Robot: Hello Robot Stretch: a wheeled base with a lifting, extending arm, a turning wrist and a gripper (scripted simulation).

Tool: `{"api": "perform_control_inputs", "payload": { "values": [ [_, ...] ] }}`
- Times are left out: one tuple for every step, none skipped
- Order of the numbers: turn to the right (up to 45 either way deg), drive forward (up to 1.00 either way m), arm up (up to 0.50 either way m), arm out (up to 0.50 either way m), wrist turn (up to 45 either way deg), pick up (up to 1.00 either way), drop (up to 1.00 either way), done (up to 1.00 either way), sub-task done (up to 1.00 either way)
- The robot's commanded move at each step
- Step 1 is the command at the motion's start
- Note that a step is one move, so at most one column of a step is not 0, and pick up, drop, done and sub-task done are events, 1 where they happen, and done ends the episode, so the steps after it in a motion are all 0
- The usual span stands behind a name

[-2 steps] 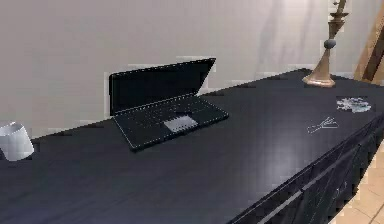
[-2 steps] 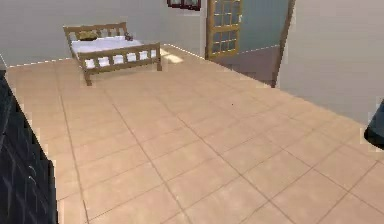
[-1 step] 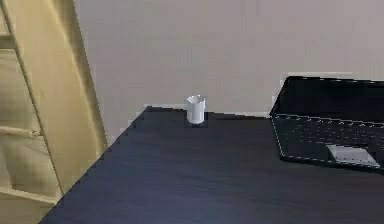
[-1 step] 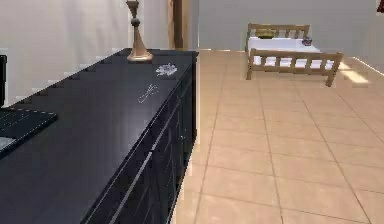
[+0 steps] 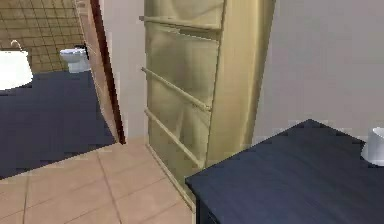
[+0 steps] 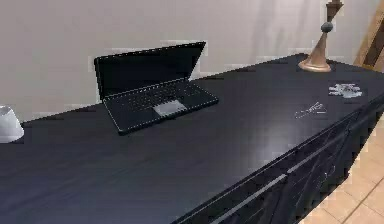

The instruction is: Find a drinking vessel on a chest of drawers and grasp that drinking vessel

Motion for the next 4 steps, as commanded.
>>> {"api": "perform_control_inputs", "payload": {
  "values": [
    [-39.0,0.00,0.00,0.00,0.0,0.00,0.00,0.00,0.00],
    [0.0,0.00,0.50,0.00,0.0,0.00,0.00,0.00,0.00],
    [0.0,0.00,0.38,0.00,0.0,0.00,0.00,0.00,0.00],
    [0.0,0.00,0.00,0.50,0.0,0.00,0.00,0.00,0.00]
  ]
}}
